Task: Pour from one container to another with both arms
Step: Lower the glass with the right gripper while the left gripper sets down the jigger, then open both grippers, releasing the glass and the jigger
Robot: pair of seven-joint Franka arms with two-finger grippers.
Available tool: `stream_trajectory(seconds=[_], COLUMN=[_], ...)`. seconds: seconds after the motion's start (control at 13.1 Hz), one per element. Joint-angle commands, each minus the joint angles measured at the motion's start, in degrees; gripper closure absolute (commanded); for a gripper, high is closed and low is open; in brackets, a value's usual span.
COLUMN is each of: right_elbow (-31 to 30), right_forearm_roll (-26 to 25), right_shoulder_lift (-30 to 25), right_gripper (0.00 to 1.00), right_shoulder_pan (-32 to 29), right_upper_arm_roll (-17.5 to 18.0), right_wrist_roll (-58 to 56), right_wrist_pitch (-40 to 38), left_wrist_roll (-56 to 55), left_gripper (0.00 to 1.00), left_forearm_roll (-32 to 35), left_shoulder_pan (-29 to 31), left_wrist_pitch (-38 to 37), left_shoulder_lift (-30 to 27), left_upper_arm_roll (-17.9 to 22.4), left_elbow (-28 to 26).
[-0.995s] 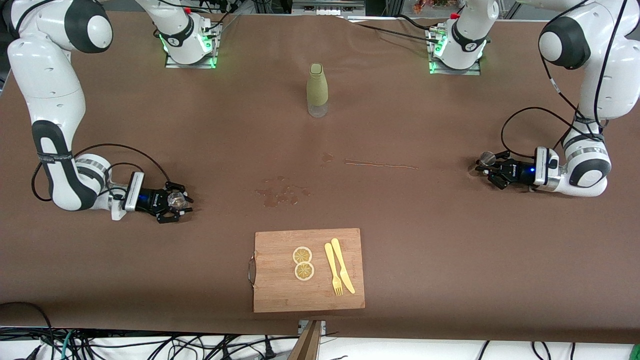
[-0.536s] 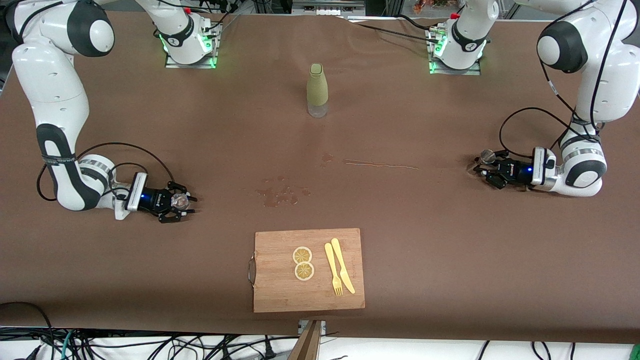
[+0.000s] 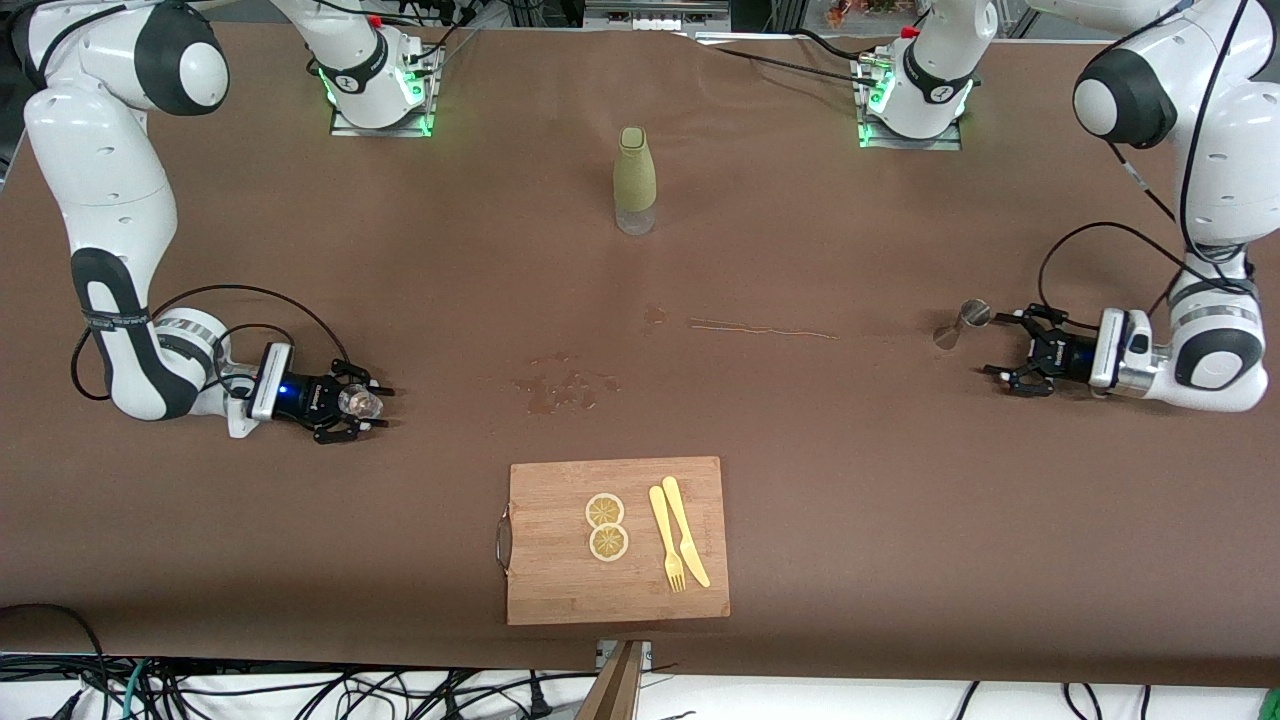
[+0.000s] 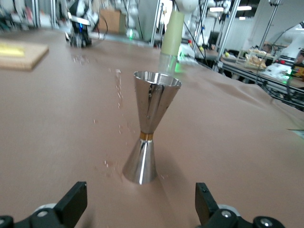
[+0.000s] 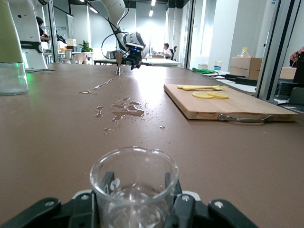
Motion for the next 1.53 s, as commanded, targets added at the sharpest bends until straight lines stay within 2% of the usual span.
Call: stream_trajectory(seconds=[0.0,0.23,0.46,0.54,0.61,0.77,1.15,1.45], right_elbow=[1.28,1.02,1.10,1.19,1.28,2.59,3.91,5.14], right_forearm_roll=[0.59,0.50,0.33,0.07,-0.02,-0.37,-4.58,-12.05], right_shoulder_lift=[0.79,0.96,0.96,0.96,0.96,1.05,0.88,-3.51], right_gripper=[0.42,0.42,0.29,0.19,0.00,0.00,0.00,0.00], right_shoulder_pan=[-0.17,-0.17,-0.17,-0.17,-0.17,-0.17,-0.17,-0.17], right_upper_arm_roll=[-0.68,-0.68,-0.68,-0.68,-0.68,-0.68,-4.01,-4.55], right_wrist_roll=[1.08,0.38,0.46,0.64,0.73,0.99,0.99,2.84], right_wrist_pitch=[-2.91,-3.80,-3.71,-3.71,-3.71,-3.71,-5.64,-6.44], left_wrist_roll=[-13.29,-29.02,-43.35,-48.53,-52.76,-61.63,-84.31,-97.42], left_gripper=[0.00,0.00,0.00,0.00,0.00,0.00,0.00,0.00], left_forearm_roll=[7.87,13.33,17.29,19.48,20.89,23.00,25.12,28.90], left_shoulder_pan=[-1.08,-2.74,-4.50,-5.29,-6.34,-9.15,-13.72,-17.41], left_wrist_pitch=[-0.41,-0.50,-0.67,-0.67,-0.67,-0.94,-3.13,-4.19], left_shoulder_lift=[-3.09,-8.45,-12.93,-14.95,-16.62,-20.31,-26.73,-31.57], left_upper_arm_roll=[0.64,0.64,0.37,0.11,-0.15,-0.16,-0.16,-1.03], left_elbow=[5.03,5.83,5.74,5.66,5.65,5.22,4.69,3.55])
